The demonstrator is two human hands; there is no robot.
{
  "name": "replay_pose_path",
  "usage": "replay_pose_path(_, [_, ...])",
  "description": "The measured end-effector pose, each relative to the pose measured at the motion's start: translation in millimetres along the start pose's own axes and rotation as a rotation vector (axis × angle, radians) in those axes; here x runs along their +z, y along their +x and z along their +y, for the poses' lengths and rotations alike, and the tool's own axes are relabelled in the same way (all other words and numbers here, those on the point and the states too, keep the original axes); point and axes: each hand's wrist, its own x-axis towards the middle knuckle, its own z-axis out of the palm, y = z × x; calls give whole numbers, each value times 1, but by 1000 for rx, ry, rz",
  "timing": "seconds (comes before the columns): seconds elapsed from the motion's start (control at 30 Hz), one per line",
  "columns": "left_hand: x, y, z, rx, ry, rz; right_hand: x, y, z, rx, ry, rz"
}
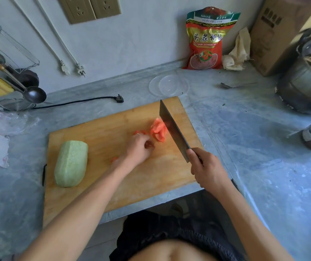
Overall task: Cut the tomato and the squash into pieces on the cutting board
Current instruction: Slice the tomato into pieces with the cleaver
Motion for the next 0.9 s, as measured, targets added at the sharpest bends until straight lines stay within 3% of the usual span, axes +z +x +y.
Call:
replay_pose_path(0.2, [59, 66, 89, 177, 43, -187, -53, -14, 29, 135, -37, 195])
replay_pose_path(0.5, [107, 109, 126, -42, -109, -316, -87, -23, 47, 249, -10, 307])
replay_pose_path(0.77, [44, 56, 88, -89, -372, -49, -71, -13, 39, 214, 75, 222])
replay_pose_path(0.9, [2, 4, 27, -274, -461, 195, -46, -1, 19, 109, 121, 87])
